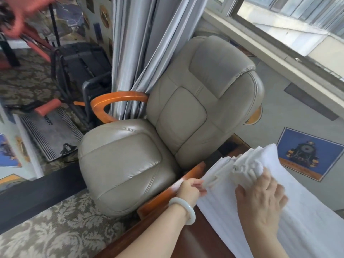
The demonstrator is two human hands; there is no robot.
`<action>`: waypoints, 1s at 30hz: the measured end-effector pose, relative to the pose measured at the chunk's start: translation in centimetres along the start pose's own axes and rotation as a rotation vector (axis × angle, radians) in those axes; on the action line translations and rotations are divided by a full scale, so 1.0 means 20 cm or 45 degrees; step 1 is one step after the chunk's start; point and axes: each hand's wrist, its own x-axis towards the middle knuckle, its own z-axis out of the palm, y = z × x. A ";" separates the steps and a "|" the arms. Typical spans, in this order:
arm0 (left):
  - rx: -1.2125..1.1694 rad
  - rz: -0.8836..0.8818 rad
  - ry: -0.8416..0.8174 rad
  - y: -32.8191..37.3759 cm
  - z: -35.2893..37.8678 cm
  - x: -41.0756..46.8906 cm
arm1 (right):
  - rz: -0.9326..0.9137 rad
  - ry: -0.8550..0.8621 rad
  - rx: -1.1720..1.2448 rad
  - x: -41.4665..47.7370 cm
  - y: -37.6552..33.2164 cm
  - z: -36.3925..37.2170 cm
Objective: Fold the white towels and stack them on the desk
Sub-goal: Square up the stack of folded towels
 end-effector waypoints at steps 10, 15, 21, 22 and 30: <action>-0.271 -0.191 -0.008 -0.01 0.02 -0.07 | -0.230 -0.150 -0.152 -0.12 -0.01 0.17; -0.413 -0.312 0.088 -0.02 0.00 -0.07 | -0.203 -0.171 -0.231 -0.08 0.01 0.14; -0.569 -0.335 0.093 -0.06 0.02 -0.08 | -0.228 -0.258 -0.251 -0.14 -0.02 0.20; -0.601 -0.333 0.076 -0.08 0.01 -0.08 | -0.239 -0.272 -0.265 -0.15 -0.02 0.21; -0.395 -0.237 -0.116 -0.11 -0.01 -0.04 | -0.202 -0.312 -0.207 -0.15 -0.03 0.15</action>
